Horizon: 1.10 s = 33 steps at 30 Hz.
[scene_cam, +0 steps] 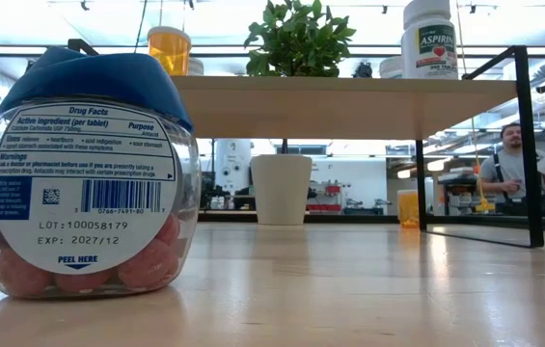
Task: Pick and place medicine bottles onto shelf by color
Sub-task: Put the blue pill bottle on the shelf
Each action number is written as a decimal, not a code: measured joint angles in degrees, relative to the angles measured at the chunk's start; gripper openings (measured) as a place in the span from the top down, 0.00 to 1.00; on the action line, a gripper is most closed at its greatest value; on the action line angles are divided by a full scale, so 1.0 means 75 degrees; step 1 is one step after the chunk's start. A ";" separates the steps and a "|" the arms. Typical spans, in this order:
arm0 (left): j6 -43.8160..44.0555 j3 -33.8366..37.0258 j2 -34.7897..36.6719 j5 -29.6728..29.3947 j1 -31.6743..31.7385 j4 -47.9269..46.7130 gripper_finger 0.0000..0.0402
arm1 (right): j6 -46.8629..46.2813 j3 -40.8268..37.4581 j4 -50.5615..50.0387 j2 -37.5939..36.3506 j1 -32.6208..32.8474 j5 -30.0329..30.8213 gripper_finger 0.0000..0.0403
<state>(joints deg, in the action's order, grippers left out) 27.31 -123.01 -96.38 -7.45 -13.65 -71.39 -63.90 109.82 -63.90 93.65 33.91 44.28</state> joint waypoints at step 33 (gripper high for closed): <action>0.0519 0.1380 0.0044 0.1211 -0.1180 0.1994 0.53 | 0.1658 0.0000 0.0135 -0.0026 0.0070 -0.1920 0.36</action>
<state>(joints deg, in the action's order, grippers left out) 31.20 -112.66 -96.05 1.63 -22.50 -56.44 -51.46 109.82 -62.89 93.45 34.44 29.88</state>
